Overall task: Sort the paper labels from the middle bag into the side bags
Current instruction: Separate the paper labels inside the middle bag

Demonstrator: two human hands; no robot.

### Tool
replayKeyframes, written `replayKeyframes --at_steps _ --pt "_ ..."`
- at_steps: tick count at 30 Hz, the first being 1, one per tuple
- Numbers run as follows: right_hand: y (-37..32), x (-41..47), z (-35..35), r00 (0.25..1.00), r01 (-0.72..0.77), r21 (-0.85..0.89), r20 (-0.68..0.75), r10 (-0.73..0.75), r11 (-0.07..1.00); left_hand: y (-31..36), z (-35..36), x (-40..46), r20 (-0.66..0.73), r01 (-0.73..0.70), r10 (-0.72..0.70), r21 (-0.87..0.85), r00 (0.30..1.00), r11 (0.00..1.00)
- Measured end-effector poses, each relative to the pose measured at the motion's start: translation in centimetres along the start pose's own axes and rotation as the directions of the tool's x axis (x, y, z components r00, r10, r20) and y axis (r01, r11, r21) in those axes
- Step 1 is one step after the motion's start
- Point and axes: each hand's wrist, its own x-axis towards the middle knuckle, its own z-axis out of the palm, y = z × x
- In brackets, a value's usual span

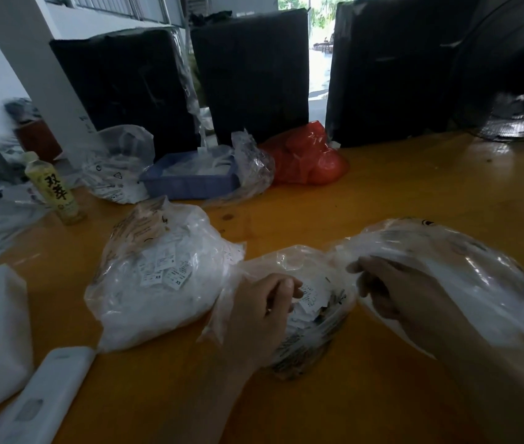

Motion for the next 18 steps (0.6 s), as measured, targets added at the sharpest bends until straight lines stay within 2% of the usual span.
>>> replayKeyframes --at_steps 1,2,6,9,13,15,18 --pt "-0.2 -0.3 0.4 0.996 -0.003 0.074 0.088 -0.004 0.997 0.1 0.1 0.0 0.042 0.015 -0.014 -0.028 0.999 0.999" --pt "-0.4 -0.6 0.8 0.992 0.018 0.077 0.125 -0.027 0.997 0.1 0.2 0.0 0.09 0.042 -0.038 -0.052 0.995 0.998" --pt "-0.4 -1.2 2.4 0.981 0.106 -0.046 0.167 -0.097 0.993 0.4 0.8 0.0 0.234 0.217 -0.178 -0.152 0.956 0.964" --pt "0.2 -1.1 3.4 0.967 0.225 -0.218 0.17 -0.191 0.949 0.3 0.7 -0.2 0.21 0.21 -0.179 -0.134 0.961 0.969" --pt "0.7 -0.9 4.1 0.969 0.233 -0.261 0.137 -0.203 0.937 0.1 0.5 0.1 0.121 0.253 -0.231 -0.223 0.965 0.941" --pt "0.8 -0.8 4.3 0.971 0.226 -0.265 0.138 -0.195 0.937 0.1 0.4 0.2 0.092 0.33 -0.317 -0.308 0.944 0.892" --pt "1.4 -0.6 4.7 0.971 0.23 -0.274 0.135 -0.199 0.934 0.4 0.2 0.6 0.094 0.395 -0.413 -0.542 0.906 0.742"
